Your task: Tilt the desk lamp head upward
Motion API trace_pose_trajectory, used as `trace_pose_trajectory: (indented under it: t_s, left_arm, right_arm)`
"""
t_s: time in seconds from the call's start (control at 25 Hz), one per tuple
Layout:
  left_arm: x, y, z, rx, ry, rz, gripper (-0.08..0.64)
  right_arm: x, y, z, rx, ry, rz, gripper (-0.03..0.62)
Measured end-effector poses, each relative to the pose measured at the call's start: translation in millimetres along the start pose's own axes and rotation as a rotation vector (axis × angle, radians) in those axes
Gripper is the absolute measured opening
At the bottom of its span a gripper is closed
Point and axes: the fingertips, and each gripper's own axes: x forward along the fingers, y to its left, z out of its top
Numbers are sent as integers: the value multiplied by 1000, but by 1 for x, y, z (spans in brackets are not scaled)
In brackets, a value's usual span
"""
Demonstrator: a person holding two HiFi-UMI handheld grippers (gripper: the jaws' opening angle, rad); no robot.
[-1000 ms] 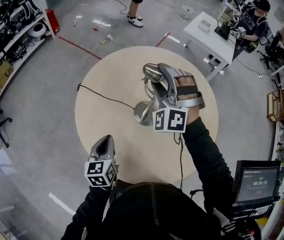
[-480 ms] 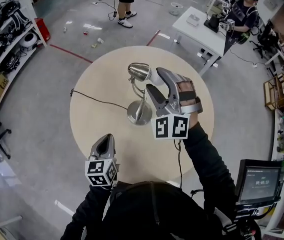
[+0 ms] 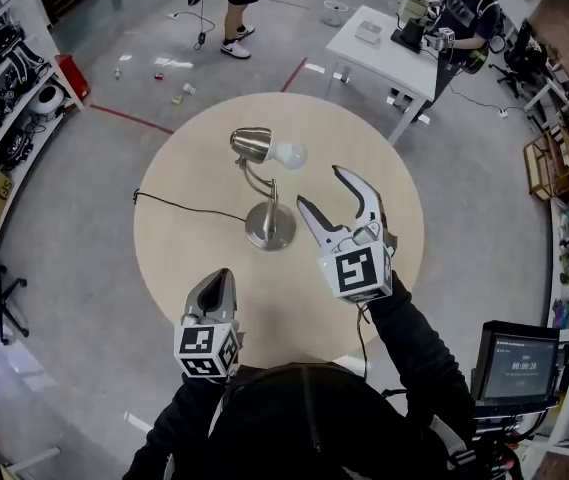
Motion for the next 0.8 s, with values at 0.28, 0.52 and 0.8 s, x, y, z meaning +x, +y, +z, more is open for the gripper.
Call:
trace_pose_trajectory:
  t_s: [0.28,0.52,0.8]
  left_arm:
    - [4,-21,7,65,-5,-49,8]
    - [7,-32,11,72,-9,-88,6]
    - [6,-42,17,94,-11,-120,6]
  right_arm:
    - [-40,8,-31,454,-80,60,198]
    - [-61,28,-52,660,-103,102,79]
    - [-68,52,-75,837,-75,151,6]
